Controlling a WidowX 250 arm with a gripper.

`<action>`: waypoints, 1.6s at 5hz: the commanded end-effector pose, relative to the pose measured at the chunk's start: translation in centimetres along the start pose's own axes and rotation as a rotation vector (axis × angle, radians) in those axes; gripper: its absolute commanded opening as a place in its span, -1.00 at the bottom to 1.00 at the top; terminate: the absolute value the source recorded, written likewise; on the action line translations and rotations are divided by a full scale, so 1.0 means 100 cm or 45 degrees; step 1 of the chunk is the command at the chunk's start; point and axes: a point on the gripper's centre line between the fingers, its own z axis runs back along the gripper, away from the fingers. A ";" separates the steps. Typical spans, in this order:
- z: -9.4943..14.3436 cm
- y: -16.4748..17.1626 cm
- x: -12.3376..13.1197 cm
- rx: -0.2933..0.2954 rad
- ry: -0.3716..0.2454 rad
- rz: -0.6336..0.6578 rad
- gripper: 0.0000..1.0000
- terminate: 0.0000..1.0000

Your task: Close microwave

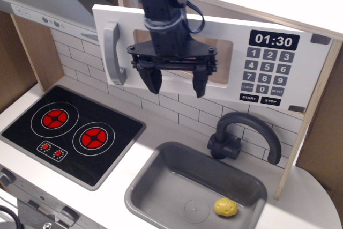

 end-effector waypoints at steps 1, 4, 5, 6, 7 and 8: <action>0.009 0.028 0.024 -0.009 -0.264 -0.108 1.00 -1.00; -0.003 0.032 0.060 -0.009 -0.371 -0.082 1.00 -1.00; -0.004 0.031 0.064 -0.023 -0.391 -0.089 1.00 -1.00; -0.004 0.030 0.063 -0.071 -0.418 -0.116 1.00 -1.00; -0.003 0.028 0.067 -0.110 -0.443 -0.104 1.00 -1.00; -0.003 0.025 0.071 -0.107 -0.466 -0.101 1.00 -1.00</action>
